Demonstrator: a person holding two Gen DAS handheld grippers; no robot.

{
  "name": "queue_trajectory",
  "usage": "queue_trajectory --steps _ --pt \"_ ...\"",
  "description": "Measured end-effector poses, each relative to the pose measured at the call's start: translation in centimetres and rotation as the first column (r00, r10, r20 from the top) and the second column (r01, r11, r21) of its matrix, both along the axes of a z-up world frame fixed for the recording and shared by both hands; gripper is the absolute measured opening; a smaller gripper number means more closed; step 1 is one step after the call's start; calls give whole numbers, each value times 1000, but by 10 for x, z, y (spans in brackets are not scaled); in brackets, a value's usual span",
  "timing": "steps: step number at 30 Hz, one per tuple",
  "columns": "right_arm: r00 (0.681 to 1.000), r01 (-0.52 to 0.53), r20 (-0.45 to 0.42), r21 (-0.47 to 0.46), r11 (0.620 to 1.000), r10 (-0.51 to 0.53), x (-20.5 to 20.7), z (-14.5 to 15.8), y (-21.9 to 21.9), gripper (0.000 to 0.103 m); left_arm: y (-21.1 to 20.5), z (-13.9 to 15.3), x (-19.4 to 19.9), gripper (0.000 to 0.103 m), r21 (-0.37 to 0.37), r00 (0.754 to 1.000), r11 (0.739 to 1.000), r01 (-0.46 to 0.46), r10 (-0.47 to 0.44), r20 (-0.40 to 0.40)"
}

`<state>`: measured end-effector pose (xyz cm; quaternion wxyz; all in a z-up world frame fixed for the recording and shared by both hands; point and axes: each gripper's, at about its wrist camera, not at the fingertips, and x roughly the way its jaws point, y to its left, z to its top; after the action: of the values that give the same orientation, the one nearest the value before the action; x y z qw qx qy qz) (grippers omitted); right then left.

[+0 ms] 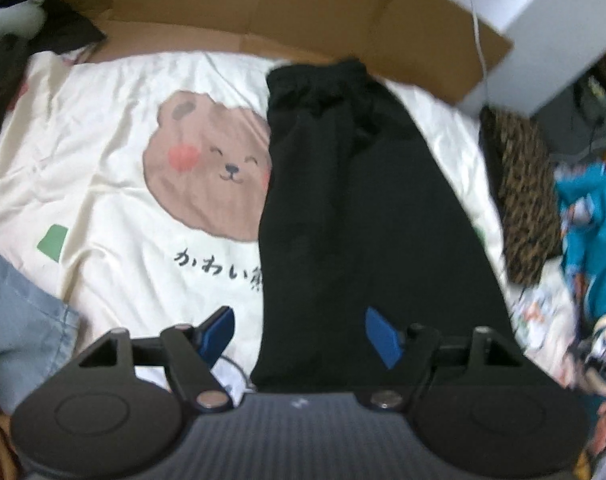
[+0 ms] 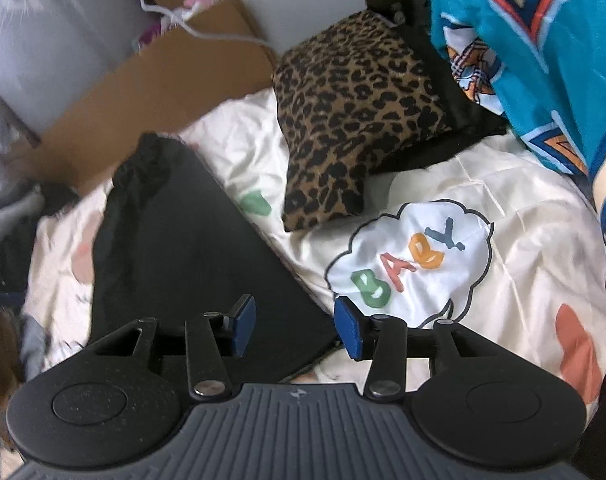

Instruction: Fold clothes

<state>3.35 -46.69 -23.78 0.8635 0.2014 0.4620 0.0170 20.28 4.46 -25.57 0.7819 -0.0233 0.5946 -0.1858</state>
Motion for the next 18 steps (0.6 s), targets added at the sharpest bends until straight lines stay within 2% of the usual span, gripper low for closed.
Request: queue_trajectory --steps 4,10,18 --pt "999 -39 -25 0 999 39 11 -10 -5 52 -8 -20 4 75 13 1000 1000 11 -11 -15" --pt "999 -21 -49 48 999 24 23 -31 -16 54 -16 -45 5 74 24 999 1000 -4 5 -32" --pt "989 -135 -51 67 989 138 41 -42 -15 54 -7 -52 -31 74 0 998 999 -53 53 -23"
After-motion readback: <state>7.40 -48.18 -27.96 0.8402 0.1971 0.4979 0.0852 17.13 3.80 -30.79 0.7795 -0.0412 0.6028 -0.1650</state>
